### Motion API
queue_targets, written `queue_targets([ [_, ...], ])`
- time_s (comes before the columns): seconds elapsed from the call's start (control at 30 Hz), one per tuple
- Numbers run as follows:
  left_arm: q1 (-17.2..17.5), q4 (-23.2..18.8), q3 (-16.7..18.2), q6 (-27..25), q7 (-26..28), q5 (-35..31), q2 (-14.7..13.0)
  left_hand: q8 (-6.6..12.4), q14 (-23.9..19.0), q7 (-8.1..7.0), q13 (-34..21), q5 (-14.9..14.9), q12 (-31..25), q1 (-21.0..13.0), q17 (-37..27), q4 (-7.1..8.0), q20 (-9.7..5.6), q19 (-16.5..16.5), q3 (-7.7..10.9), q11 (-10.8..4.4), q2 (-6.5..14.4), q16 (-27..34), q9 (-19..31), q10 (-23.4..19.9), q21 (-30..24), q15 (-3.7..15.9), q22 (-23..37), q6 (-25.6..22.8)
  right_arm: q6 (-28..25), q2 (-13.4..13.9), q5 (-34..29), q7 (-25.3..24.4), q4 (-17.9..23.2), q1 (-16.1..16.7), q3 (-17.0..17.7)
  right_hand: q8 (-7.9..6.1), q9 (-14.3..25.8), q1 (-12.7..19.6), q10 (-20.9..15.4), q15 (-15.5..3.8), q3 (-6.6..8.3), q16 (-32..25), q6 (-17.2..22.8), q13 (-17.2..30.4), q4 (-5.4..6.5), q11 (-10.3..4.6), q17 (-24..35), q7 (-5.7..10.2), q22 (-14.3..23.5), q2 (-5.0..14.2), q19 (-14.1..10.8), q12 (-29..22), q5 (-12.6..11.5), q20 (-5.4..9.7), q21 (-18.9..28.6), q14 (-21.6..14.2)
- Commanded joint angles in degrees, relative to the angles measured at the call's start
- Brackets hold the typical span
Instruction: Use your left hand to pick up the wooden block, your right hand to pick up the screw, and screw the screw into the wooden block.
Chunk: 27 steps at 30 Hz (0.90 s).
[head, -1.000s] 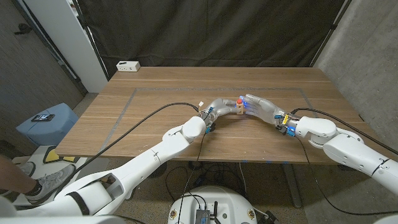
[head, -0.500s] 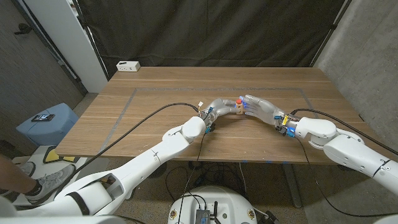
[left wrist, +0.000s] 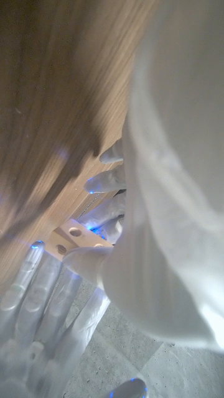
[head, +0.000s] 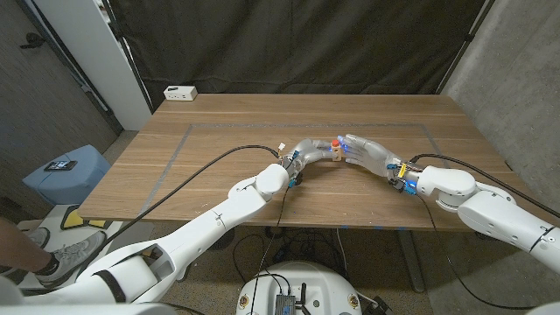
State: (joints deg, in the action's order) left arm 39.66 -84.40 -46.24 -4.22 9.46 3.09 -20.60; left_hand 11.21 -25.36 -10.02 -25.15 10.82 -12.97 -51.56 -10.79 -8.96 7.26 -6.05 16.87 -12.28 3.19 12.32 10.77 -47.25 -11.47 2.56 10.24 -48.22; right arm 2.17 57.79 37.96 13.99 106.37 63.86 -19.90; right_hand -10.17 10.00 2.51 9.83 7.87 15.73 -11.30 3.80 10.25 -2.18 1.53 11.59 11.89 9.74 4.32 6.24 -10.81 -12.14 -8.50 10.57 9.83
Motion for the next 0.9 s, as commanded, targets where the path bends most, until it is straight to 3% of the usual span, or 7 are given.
queue_targets([
  [0.03,0.1,-0.1,0.2,0.0,-0.1,0.4,-0.1,0.42,-0.5,0.21,-0.2,0.4,-0.4,-0.1,-0.2,0.32,0.50,-0.2,-0.02,-0.06,0.3,0.2,0.2,-0.4,-0.3,3.19,0.3,-0.7,-0.5,1.5,0.5,-0.4,1.9,1.5,0.9,-0.45,0.1,-0.6,12.5,0.12,0.22,-0.3,0.5,0.2,0.51,-0.27,0.2,0.04,0.1,0.00,0.4,-0.1,-0.3,-0.21,0.2,12.2],
  [0.5,0.0,0.1,0.2,0.2,-0.4,0.6,-0.1,0.40,-0.6,0.13,-0.3,0.4,-0.3,-0.2,-0.1,0.25,0.49,-0.1,-0.02,-0.06,0.3,0.1,0.2,-0.4,-0.3,3.27,0.3,-0.7,-0.8,2.1,1.0,0.1,2.8,2.1,0.9,-0.56,0.1,-0.5,12.4,0.10,0.26,-0.3,1.0,0.2,0.58,-0.25,0.1,0.16,0.1,0.07,0.3,-0.2,-0.4,-0.13,0.3,12.1],
  [0.9,0.0,0.3,0.2,0.5,-0.3,0.6,-0.1,0.37,-0.6,0.18,-0.4,0.4,-0.3,-0.2,-0.1,0.28,0.54,-0.1,-0.05,-0.06,0.3,0.2,0.2,-0.4,-0.3,3.23,0.3,-0.7,-0.2,0.4,0.8,1.1,2.0,0.9,-0.4,-0.73,0.1,-0.5,12.4,0.06,0.28,-0.3,1.7,0.2,0.61,-0.27,0.1,0.23,0.1,0.11,0.2,-0.2,-0.4,-0.07,0.3,12.1],
])
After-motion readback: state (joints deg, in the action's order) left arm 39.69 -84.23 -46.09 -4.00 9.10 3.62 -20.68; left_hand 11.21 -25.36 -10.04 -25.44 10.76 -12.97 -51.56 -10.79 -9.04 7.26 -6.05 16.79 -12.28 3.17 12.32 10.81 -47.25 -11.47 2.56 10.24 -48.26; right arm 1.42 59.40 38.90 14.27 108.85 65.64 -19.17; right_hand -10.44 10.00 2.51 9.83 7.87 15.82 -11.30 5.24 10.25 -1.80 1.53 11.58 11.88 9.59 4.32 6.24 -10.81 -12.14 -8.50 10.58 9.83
